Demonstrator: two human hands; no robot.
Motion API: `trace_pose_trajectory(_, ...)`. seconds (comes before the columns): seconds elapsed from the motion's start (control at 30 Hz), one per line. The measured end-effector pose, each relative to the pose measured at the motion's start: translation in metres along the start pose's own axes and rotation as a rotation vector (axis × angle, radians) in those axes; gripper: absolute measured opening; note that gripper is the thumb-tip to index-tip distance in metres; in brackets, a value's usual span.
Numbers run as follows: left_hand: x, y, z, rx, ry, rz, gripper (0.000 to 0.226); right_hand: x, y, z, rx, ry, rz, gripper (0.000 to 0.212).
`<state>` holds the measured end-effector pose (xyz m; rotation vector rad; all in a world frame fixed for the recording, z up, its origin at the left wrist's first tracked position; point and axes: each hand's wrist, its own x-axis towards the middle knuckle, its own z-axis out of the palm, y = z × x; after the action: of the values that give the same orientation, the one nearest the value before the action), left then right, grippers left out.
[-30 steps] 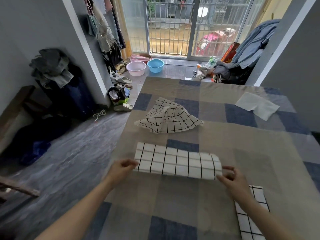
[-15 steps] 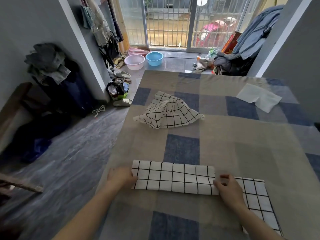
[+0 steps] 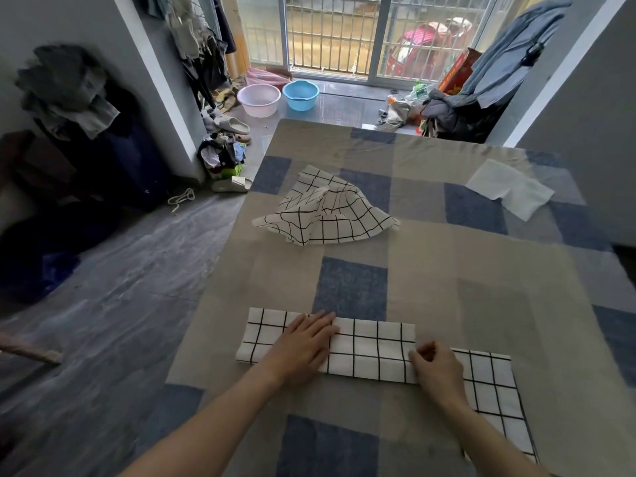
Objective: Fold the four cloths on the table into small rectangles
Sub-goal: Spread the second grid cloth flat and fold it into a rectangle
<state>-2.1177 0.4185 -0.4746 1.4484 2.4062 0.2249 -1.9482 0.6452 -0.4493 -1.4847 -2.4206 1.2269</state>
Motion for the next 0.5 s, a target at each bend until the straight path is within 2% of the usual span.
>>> trace_pose_trajectory(0.23,-0.009,-0.017,0.013,0.091,0.076,0.024,0.055,-0.001,0.007,-0.002,-0.126,0.033,-0.023,0.012)
trace_pose_trajectory(0.33,-0.01,-0.016,0.017,0.103,0.104,0.01,0.055,-0.01,-0.01,0.002,-0.24,0.185,-0.275,0.006)
trace_pose_trajectory(0.4,-0.01,-0.015,0.015,0.092,0.107,0.005,0.055,-0.023,-0.036,0.021,-0.284,0.236,-0.526,0.016)
trace_pose_trajectory(0.47,-0.01,-0.015,0.016,0.088,0.096,-0.004,0.055,-0.034,-0.064,0.054,-0.252,0.179,-0.706,0.032)
trace_pose_trajectory(0.5,-0.009,-0.015,0.017,0.076,0.085,-0.01,0.056,-0.038,-0.073,0.073,-0.246,0.113,-0.735,0.039)
